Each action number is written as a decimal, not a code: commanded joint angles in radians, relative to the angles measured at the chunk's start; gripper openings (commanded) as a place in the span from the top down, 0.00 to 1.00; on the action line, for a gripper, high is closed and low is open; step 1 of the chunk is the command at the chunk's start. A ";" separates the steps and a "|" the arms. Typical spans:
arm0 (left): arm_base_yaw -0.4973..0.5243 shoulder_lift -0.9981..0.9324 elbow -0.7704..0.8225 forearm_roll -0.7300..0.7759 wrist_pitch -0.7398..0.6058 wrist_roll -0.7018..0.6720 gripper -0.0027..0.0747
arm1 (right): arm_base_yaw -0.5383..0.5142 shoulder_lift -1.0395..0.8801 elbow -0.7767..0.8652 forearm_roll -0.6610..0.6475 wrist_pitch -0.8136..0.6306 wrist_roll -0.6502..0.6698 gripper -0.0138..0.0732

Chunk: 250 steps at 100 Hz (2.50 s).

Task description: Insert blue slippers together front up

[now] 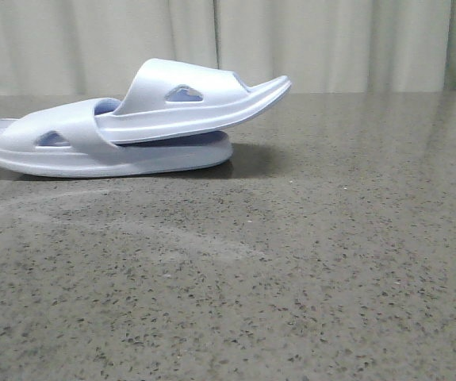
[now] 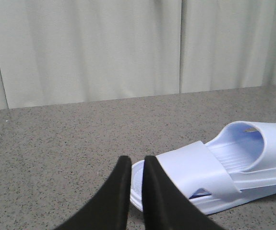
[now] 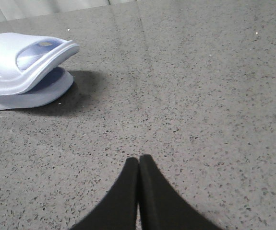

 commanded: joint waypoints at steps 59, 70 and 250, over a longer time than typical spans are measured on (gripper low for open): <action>-0.010 0.003 -0.027 -0.025 -0.016 0.002 0.95 | 0.002 -0.002 -0.027 0.012 -0.006 -0.012 0.93; -0.010 0.003 -0.027 -0.025 -0.016 0.002 0.95 | 0.002 -0.002 -0.027 0.012 -0.006 -0.012 0.93; 0.210 -0.423 0.372 1.202 0.020 -1.251 0.95 | 0.002 -0.002 -0.027 0.000 -0.072 -0.012 0.93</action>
